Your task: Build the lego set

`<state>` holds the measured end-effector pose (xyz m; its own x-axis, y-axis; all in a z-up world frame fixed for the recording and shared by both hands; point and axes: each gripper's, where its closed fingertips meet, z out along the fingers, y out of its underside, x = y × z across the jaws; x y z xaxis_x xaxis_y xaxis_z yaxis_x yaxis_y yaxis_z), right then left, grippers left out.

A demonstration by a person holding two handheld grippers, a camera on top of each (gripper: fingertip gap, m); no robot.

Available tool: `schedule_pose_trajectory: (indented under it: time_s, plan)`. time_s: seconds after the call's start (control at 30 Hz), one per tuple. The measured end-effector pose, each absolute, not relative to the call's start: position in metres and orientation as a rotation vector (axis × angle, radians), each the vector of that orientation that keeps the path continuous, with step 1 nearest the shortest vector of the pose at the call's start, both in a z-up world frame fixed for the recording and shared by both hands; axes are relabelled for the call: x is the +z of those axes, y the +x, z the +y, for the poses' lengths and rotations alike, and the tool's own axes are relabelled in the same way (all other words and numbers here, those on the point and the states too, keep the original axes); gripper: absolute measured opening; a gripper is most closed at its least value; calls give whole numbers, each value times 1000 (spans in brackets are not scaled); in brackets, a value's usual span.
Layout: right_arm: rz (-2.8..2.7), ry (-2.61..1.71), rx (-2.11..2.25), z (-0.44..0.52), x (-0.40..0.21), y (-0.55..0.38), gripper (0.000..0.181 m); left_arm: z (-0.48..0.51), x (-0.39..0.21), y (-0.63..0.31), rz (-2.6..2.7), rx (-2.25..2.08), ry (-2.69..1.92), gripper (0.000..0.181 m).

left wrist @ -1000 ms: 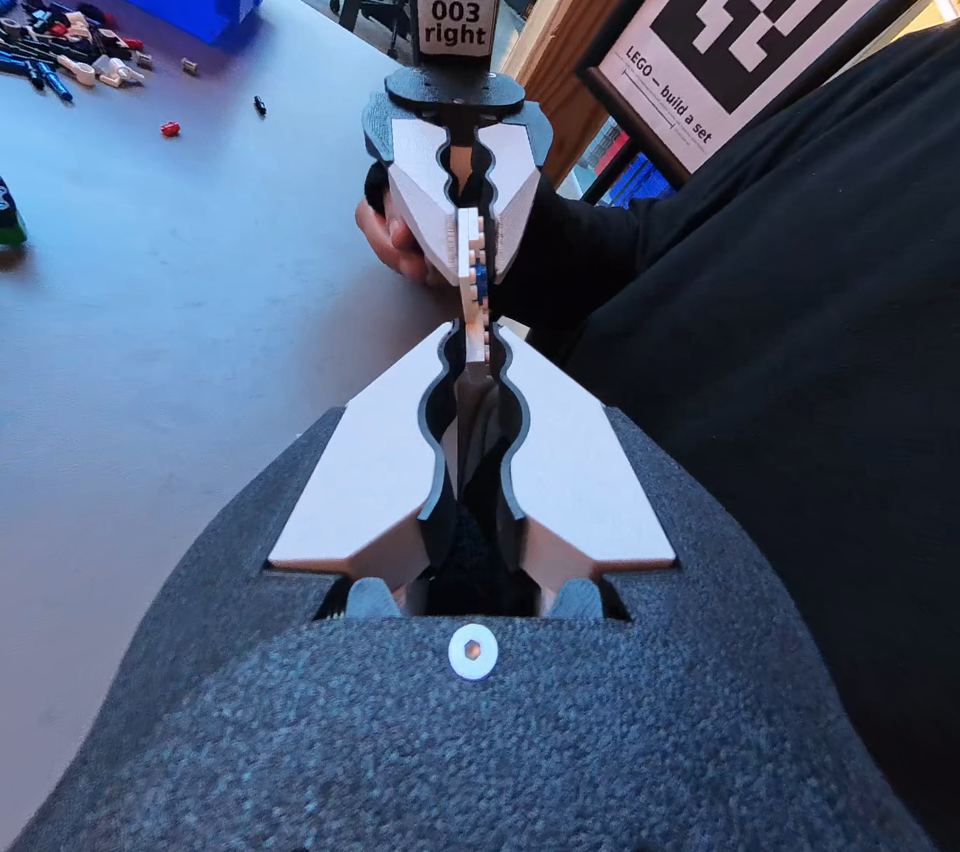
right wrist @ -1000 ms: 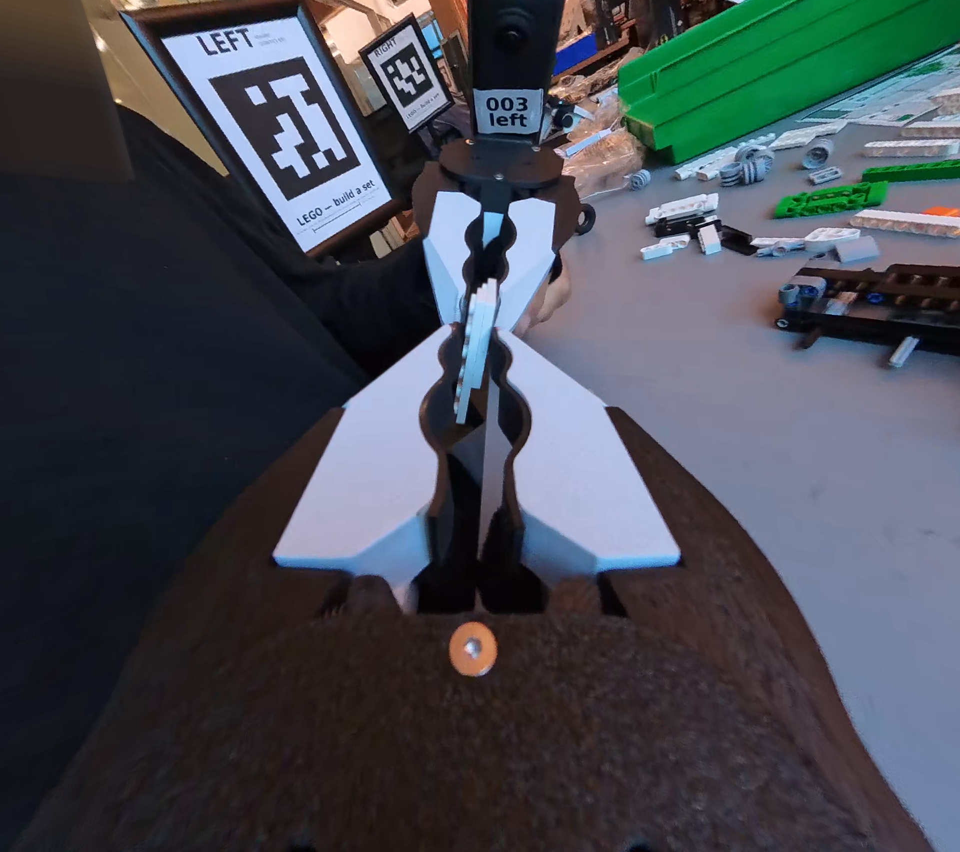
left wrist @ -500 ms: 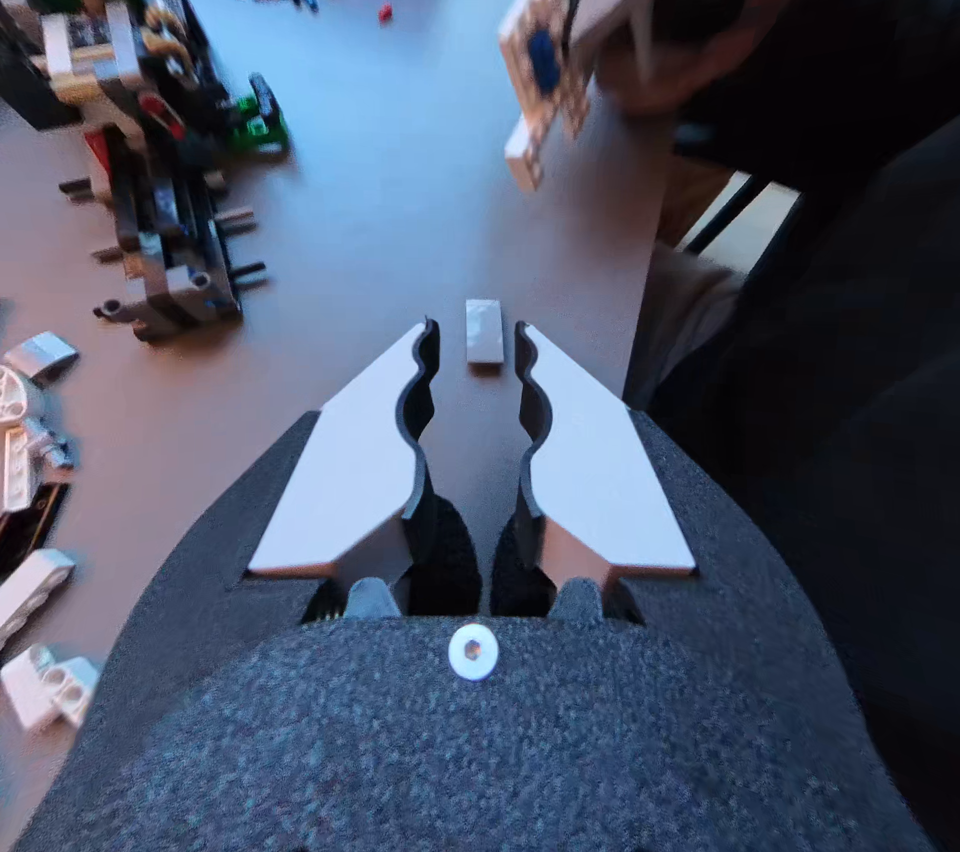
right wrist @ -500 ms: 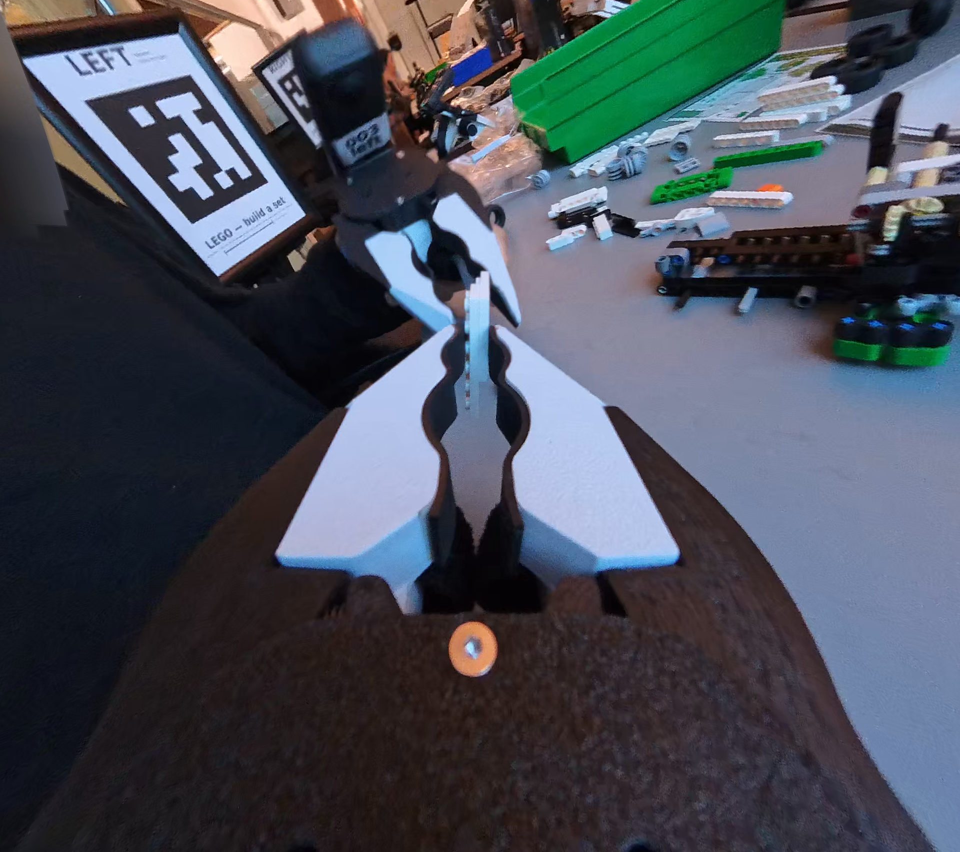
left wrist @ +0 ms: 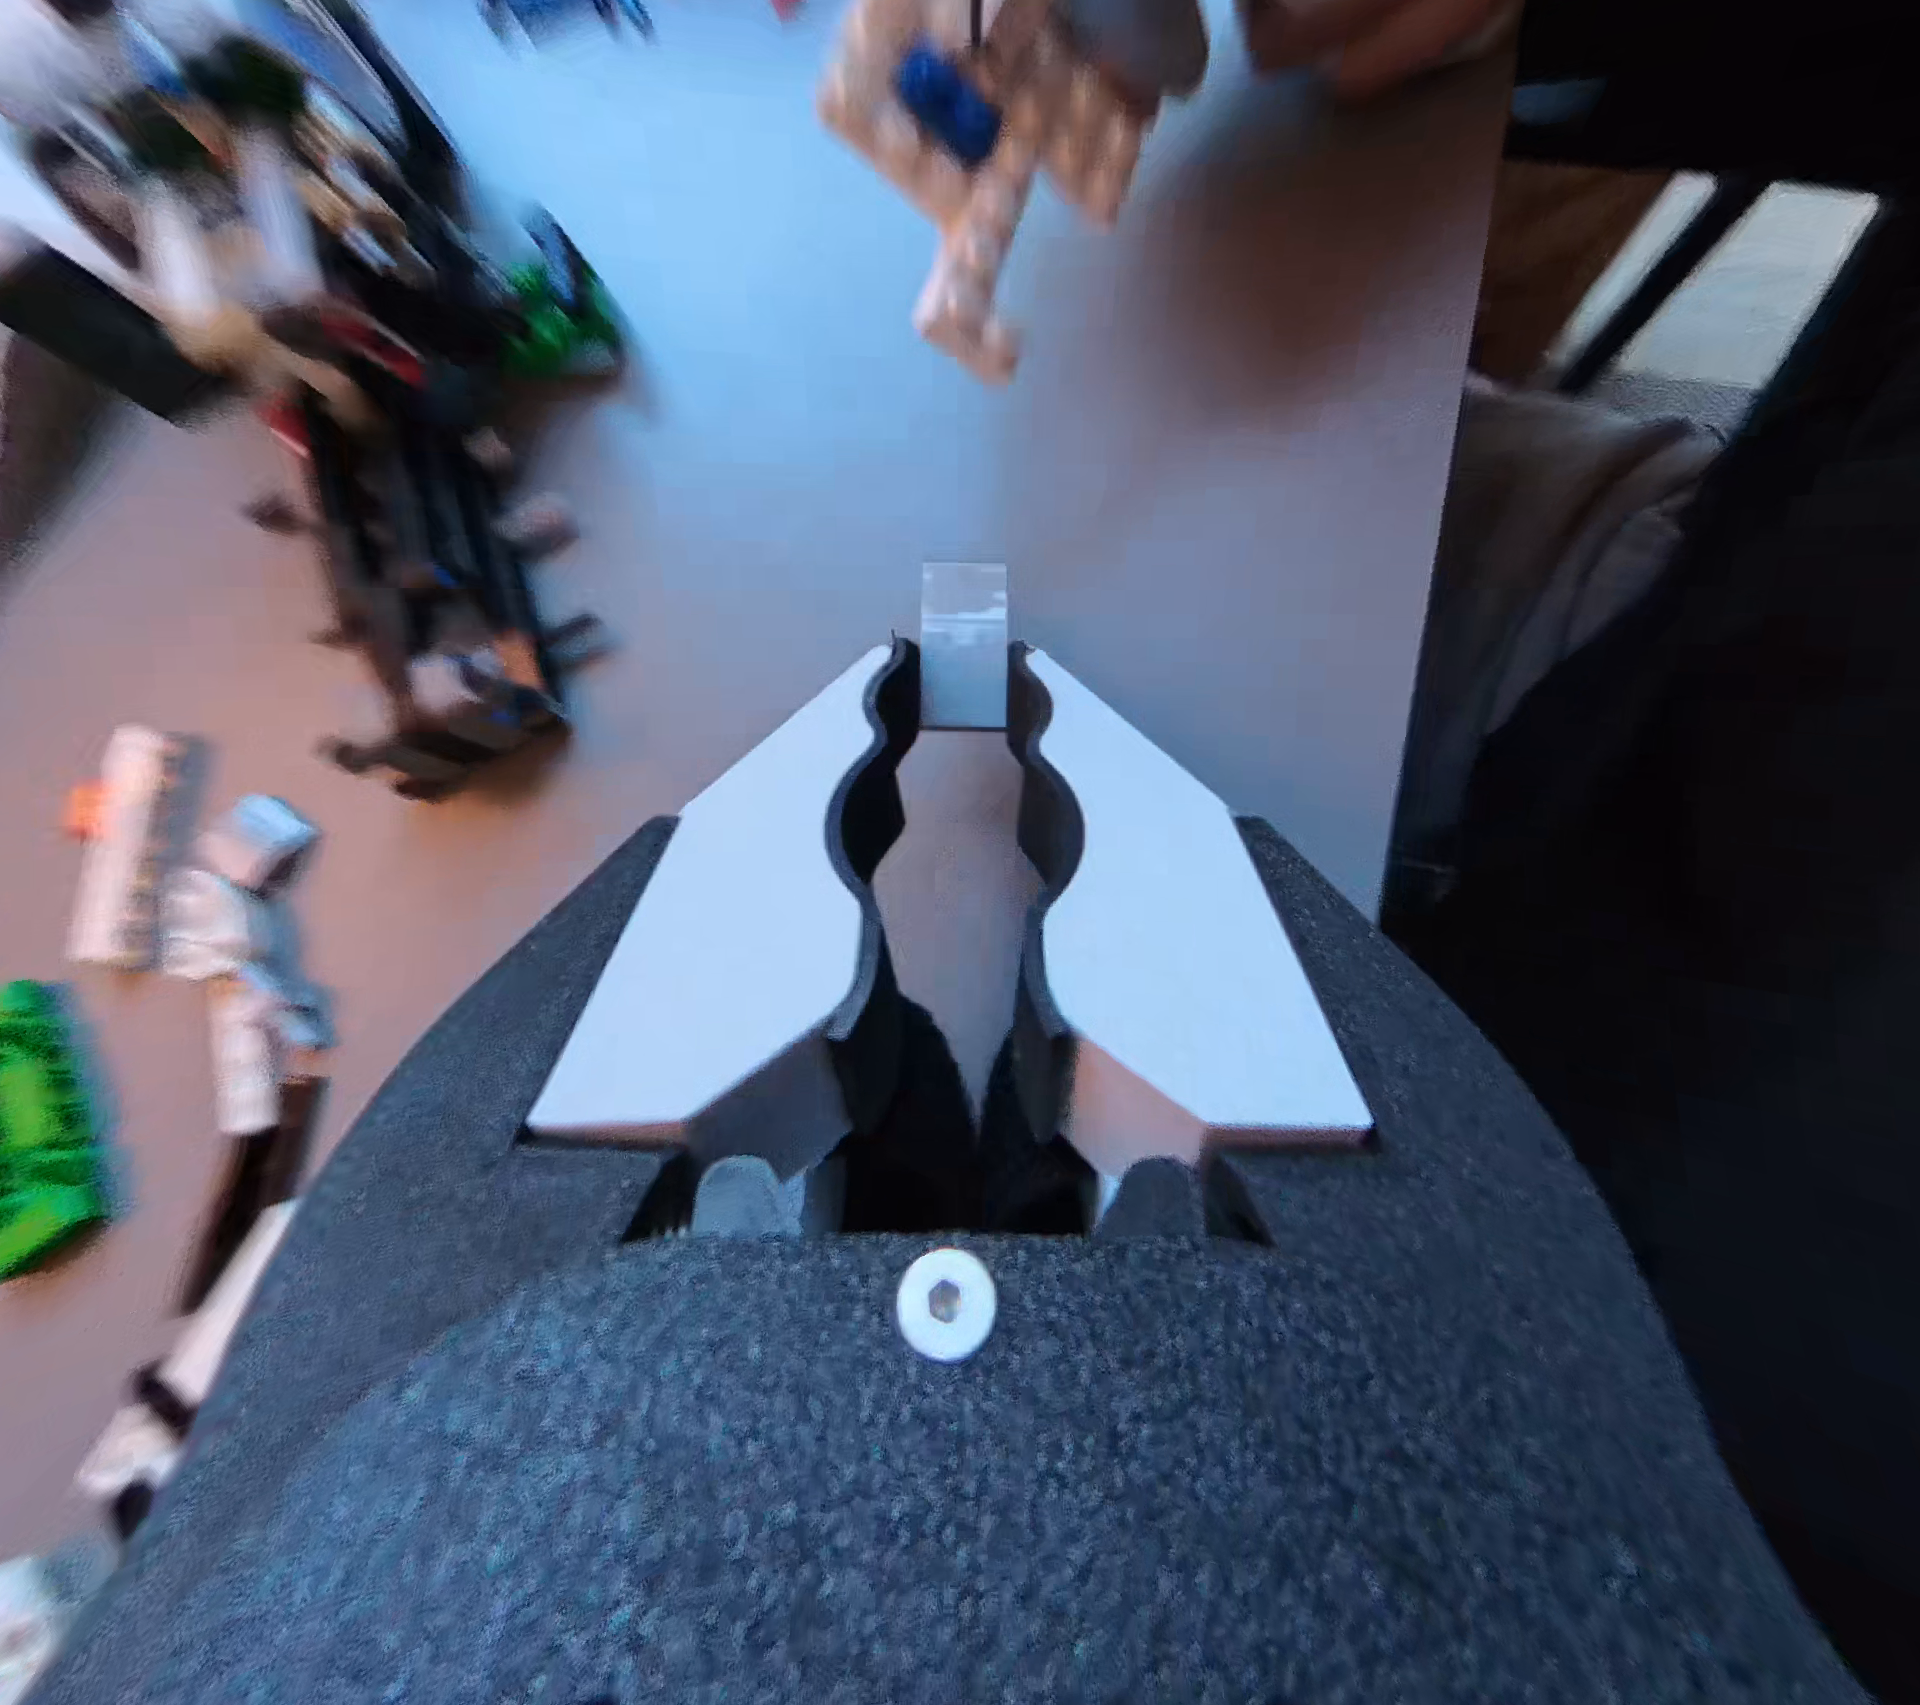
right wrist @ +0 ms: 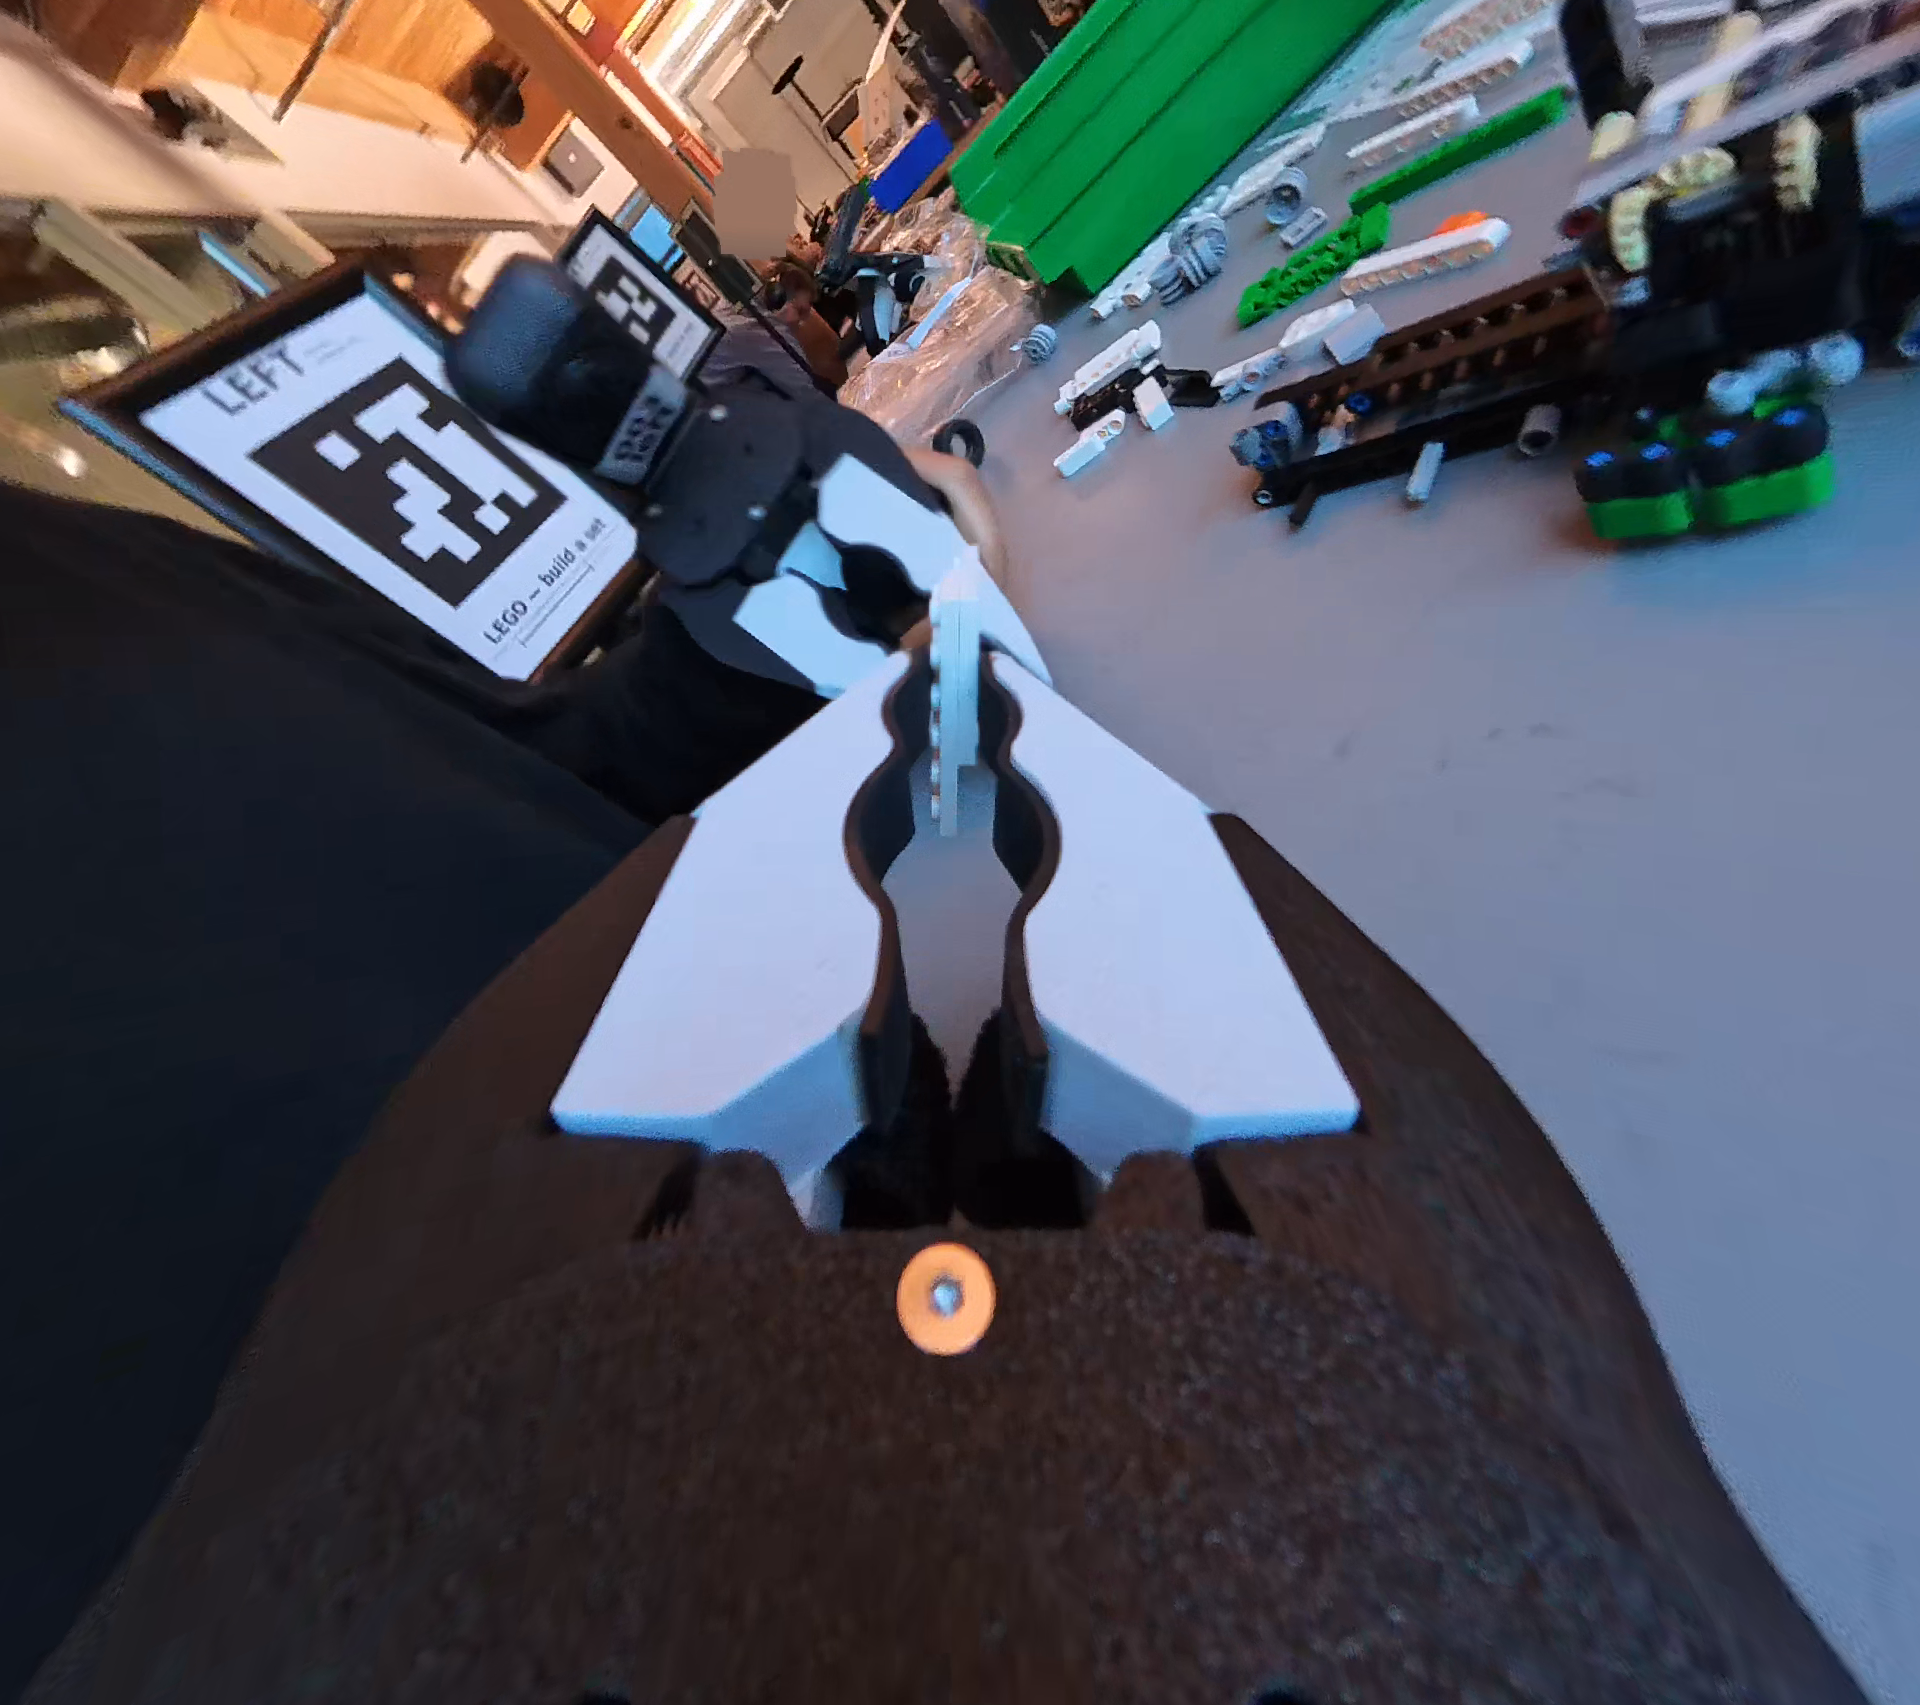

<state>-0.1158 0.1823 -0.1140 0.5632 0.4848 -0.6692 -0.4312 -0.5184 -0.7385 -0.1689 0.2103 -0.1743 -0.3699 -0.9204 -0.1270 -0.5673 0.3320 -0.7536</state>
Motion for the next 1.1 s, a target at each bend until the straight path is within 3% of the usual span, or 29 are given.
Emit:
schedule_pose_trajectory:
  time_s: [0.03,0.17,0.33,0.7,1.1]
  plan:
    - [-14,-1792,1153,184,-115,-114,7,213,-158,-165,1991,-858,-1221,15]
    - [-20,-1778,1189,189,-112,-116,7,204,-90,-158,1834,-796,-722,15]
    - [-138,-1686,1132,187,-99,-127,7,201,-87,-148,1872,-494,-414,15]
    - [-240,-1660,940,184,-95,-134,7,194,-94,-143,1971,-434,-365,15]
    - [-219,-1633,1005,182,-91,-131,9,194,-96,-137,1963,-370,-432,15]
